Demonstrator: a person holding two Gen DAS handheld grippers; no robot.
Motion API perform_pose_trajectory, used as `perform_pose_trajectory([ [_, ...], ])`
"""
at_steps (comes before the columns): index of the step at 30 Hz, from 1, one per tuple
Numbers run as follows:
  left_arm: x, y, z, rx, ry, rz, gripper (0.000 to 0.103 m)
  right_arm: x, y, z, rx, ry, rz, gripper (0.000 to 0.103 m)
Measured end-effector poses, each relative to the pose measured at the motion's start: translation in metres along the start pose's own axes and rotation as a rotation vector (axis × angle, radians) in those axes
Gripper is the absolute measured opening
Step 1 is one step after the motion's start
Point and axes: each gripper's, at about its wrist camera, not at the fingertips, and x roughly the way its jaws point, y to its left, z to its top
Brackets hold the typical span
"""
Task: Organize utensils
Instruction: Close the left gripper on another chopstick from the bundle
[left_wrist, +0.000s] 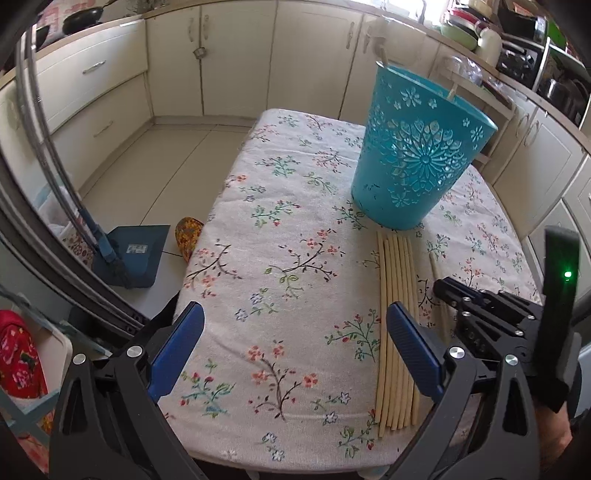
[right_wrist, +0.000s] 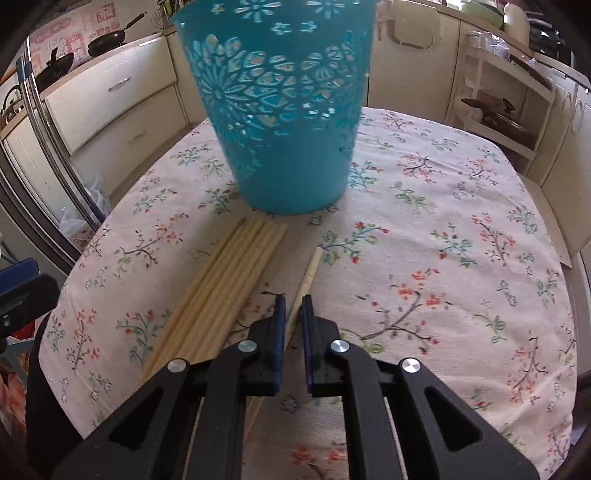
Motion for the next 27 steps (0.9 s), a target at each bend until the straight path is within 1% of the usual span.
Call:
perform_pose_trajectory([
  [4,0.024,-0.015,0.012,0.039,0.027,-0.014,0.095,-0.003,-0.014,-0.006,0.046,-0.02,0.031,0.008],
  [7,0.042,-0.025,0.019,0.049,0.053,-0.02,0.095,-0.004,-0.017,-0.01,0.058,-0.046,0.039,0.008],
  [12,0.067,-0.042,0.026,0.101,0.077,-0.003,0.095,-0.003,-0.027,-0.008,0.112,-0.051,0.096,0.008],
  [16,0.084,-0.051,0.029,0.117,0.099,0.012,0.095,-0.002,-0.028,-0.008,0.134,-0.053,0.118,0.008],
  [19,0.092,-0.053,0.029,0.13,0.11,0.03,0.095,-0.002,-0.03,-0.009,0.152,-0.055,0.137,0.008],
  [23,0.096,-0.055,0.031,0.144,0.103,0.05,0.095,-0.001,-0.035,-0.01,0.18,-0.056,0.169,0.008],
  [27,0.098,-0.055,0.033,0.143,0.105,0.059,0.095,-0.001,-0.037,-0.01,0.185,-0.058,0.178,0.008],
])
